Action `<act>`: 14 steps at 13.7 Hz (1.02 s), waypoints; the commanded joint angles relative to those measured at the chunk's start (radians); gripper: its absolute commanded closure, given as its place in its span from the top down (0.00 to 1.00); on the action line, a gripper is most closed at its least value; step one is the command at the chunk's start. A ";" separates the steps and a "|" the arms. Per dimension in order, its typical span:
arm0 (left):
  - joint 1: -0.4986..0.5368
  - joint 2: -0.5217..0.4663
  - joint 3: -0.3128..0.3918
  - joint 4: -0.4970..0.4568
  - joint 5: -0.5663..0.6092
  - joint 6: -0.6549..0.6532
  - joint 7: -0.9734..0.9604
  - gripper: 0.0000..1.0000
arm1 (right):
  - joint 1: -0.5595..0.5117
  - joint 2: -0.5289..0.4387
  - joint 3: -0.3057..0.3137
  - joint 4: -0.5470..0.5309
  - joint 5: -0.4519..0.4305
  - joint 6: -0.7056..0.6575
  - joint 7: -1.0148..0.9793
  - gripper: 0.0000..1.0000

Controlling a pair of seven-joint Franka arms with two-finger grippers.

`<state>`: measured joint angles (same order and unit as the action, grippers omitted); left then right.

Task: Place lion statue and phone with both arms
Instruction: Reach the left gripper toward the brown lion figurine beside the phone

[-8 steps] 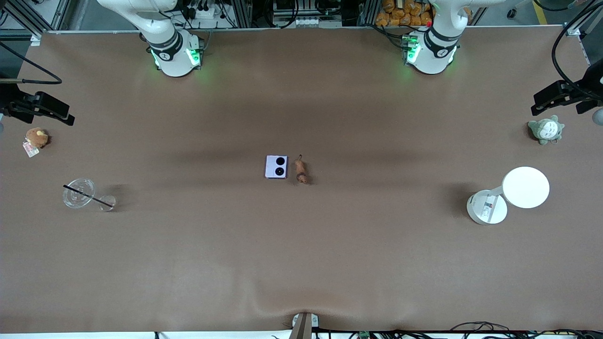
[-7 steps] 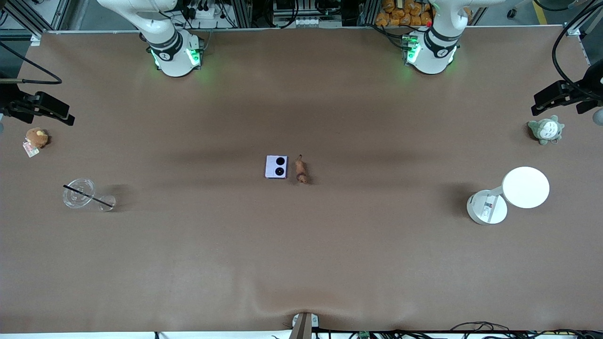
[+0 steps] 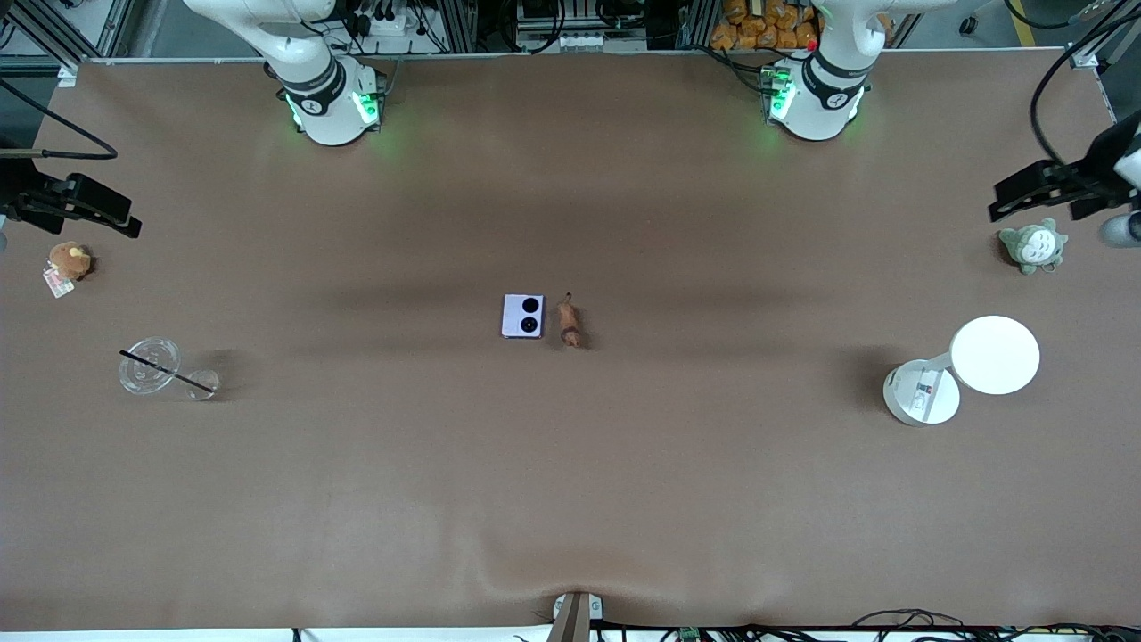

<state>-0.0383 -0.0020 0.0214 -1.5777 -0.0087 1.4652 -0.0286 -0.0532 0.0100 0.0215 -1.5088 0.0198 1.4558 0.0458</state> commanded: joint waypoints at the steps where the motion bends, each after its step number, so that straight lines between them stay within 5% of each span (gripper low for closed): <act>1: -0.022 0.039 -0.037 0.001 -0.022 0.001 -0.039 1.00 | 0.007 -0.007 0.002 -0.002 -0.011 0.003 -0.004 1.00; 8: -0.096 0.212 -0.112 0.016 -0.076 0.177 -0.149 1.00 | 0.013 -0.004 0.002 -0.004 -0.009 0.001 -0.004 1.00; 14: -0.351 0.388 -0.112 0.045 -0.060 0.349 -0.359 1.00 | 0.029 -0.002 0.002 -0.004 -0.008 0.001 0.009 1.00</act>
<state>-0.3333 0.3312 -0.0981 -1.5786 -0.0728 1.7910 -0.3320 -0.0459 0.0104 0.0267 -1.5106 0.0198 1.4569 0.0459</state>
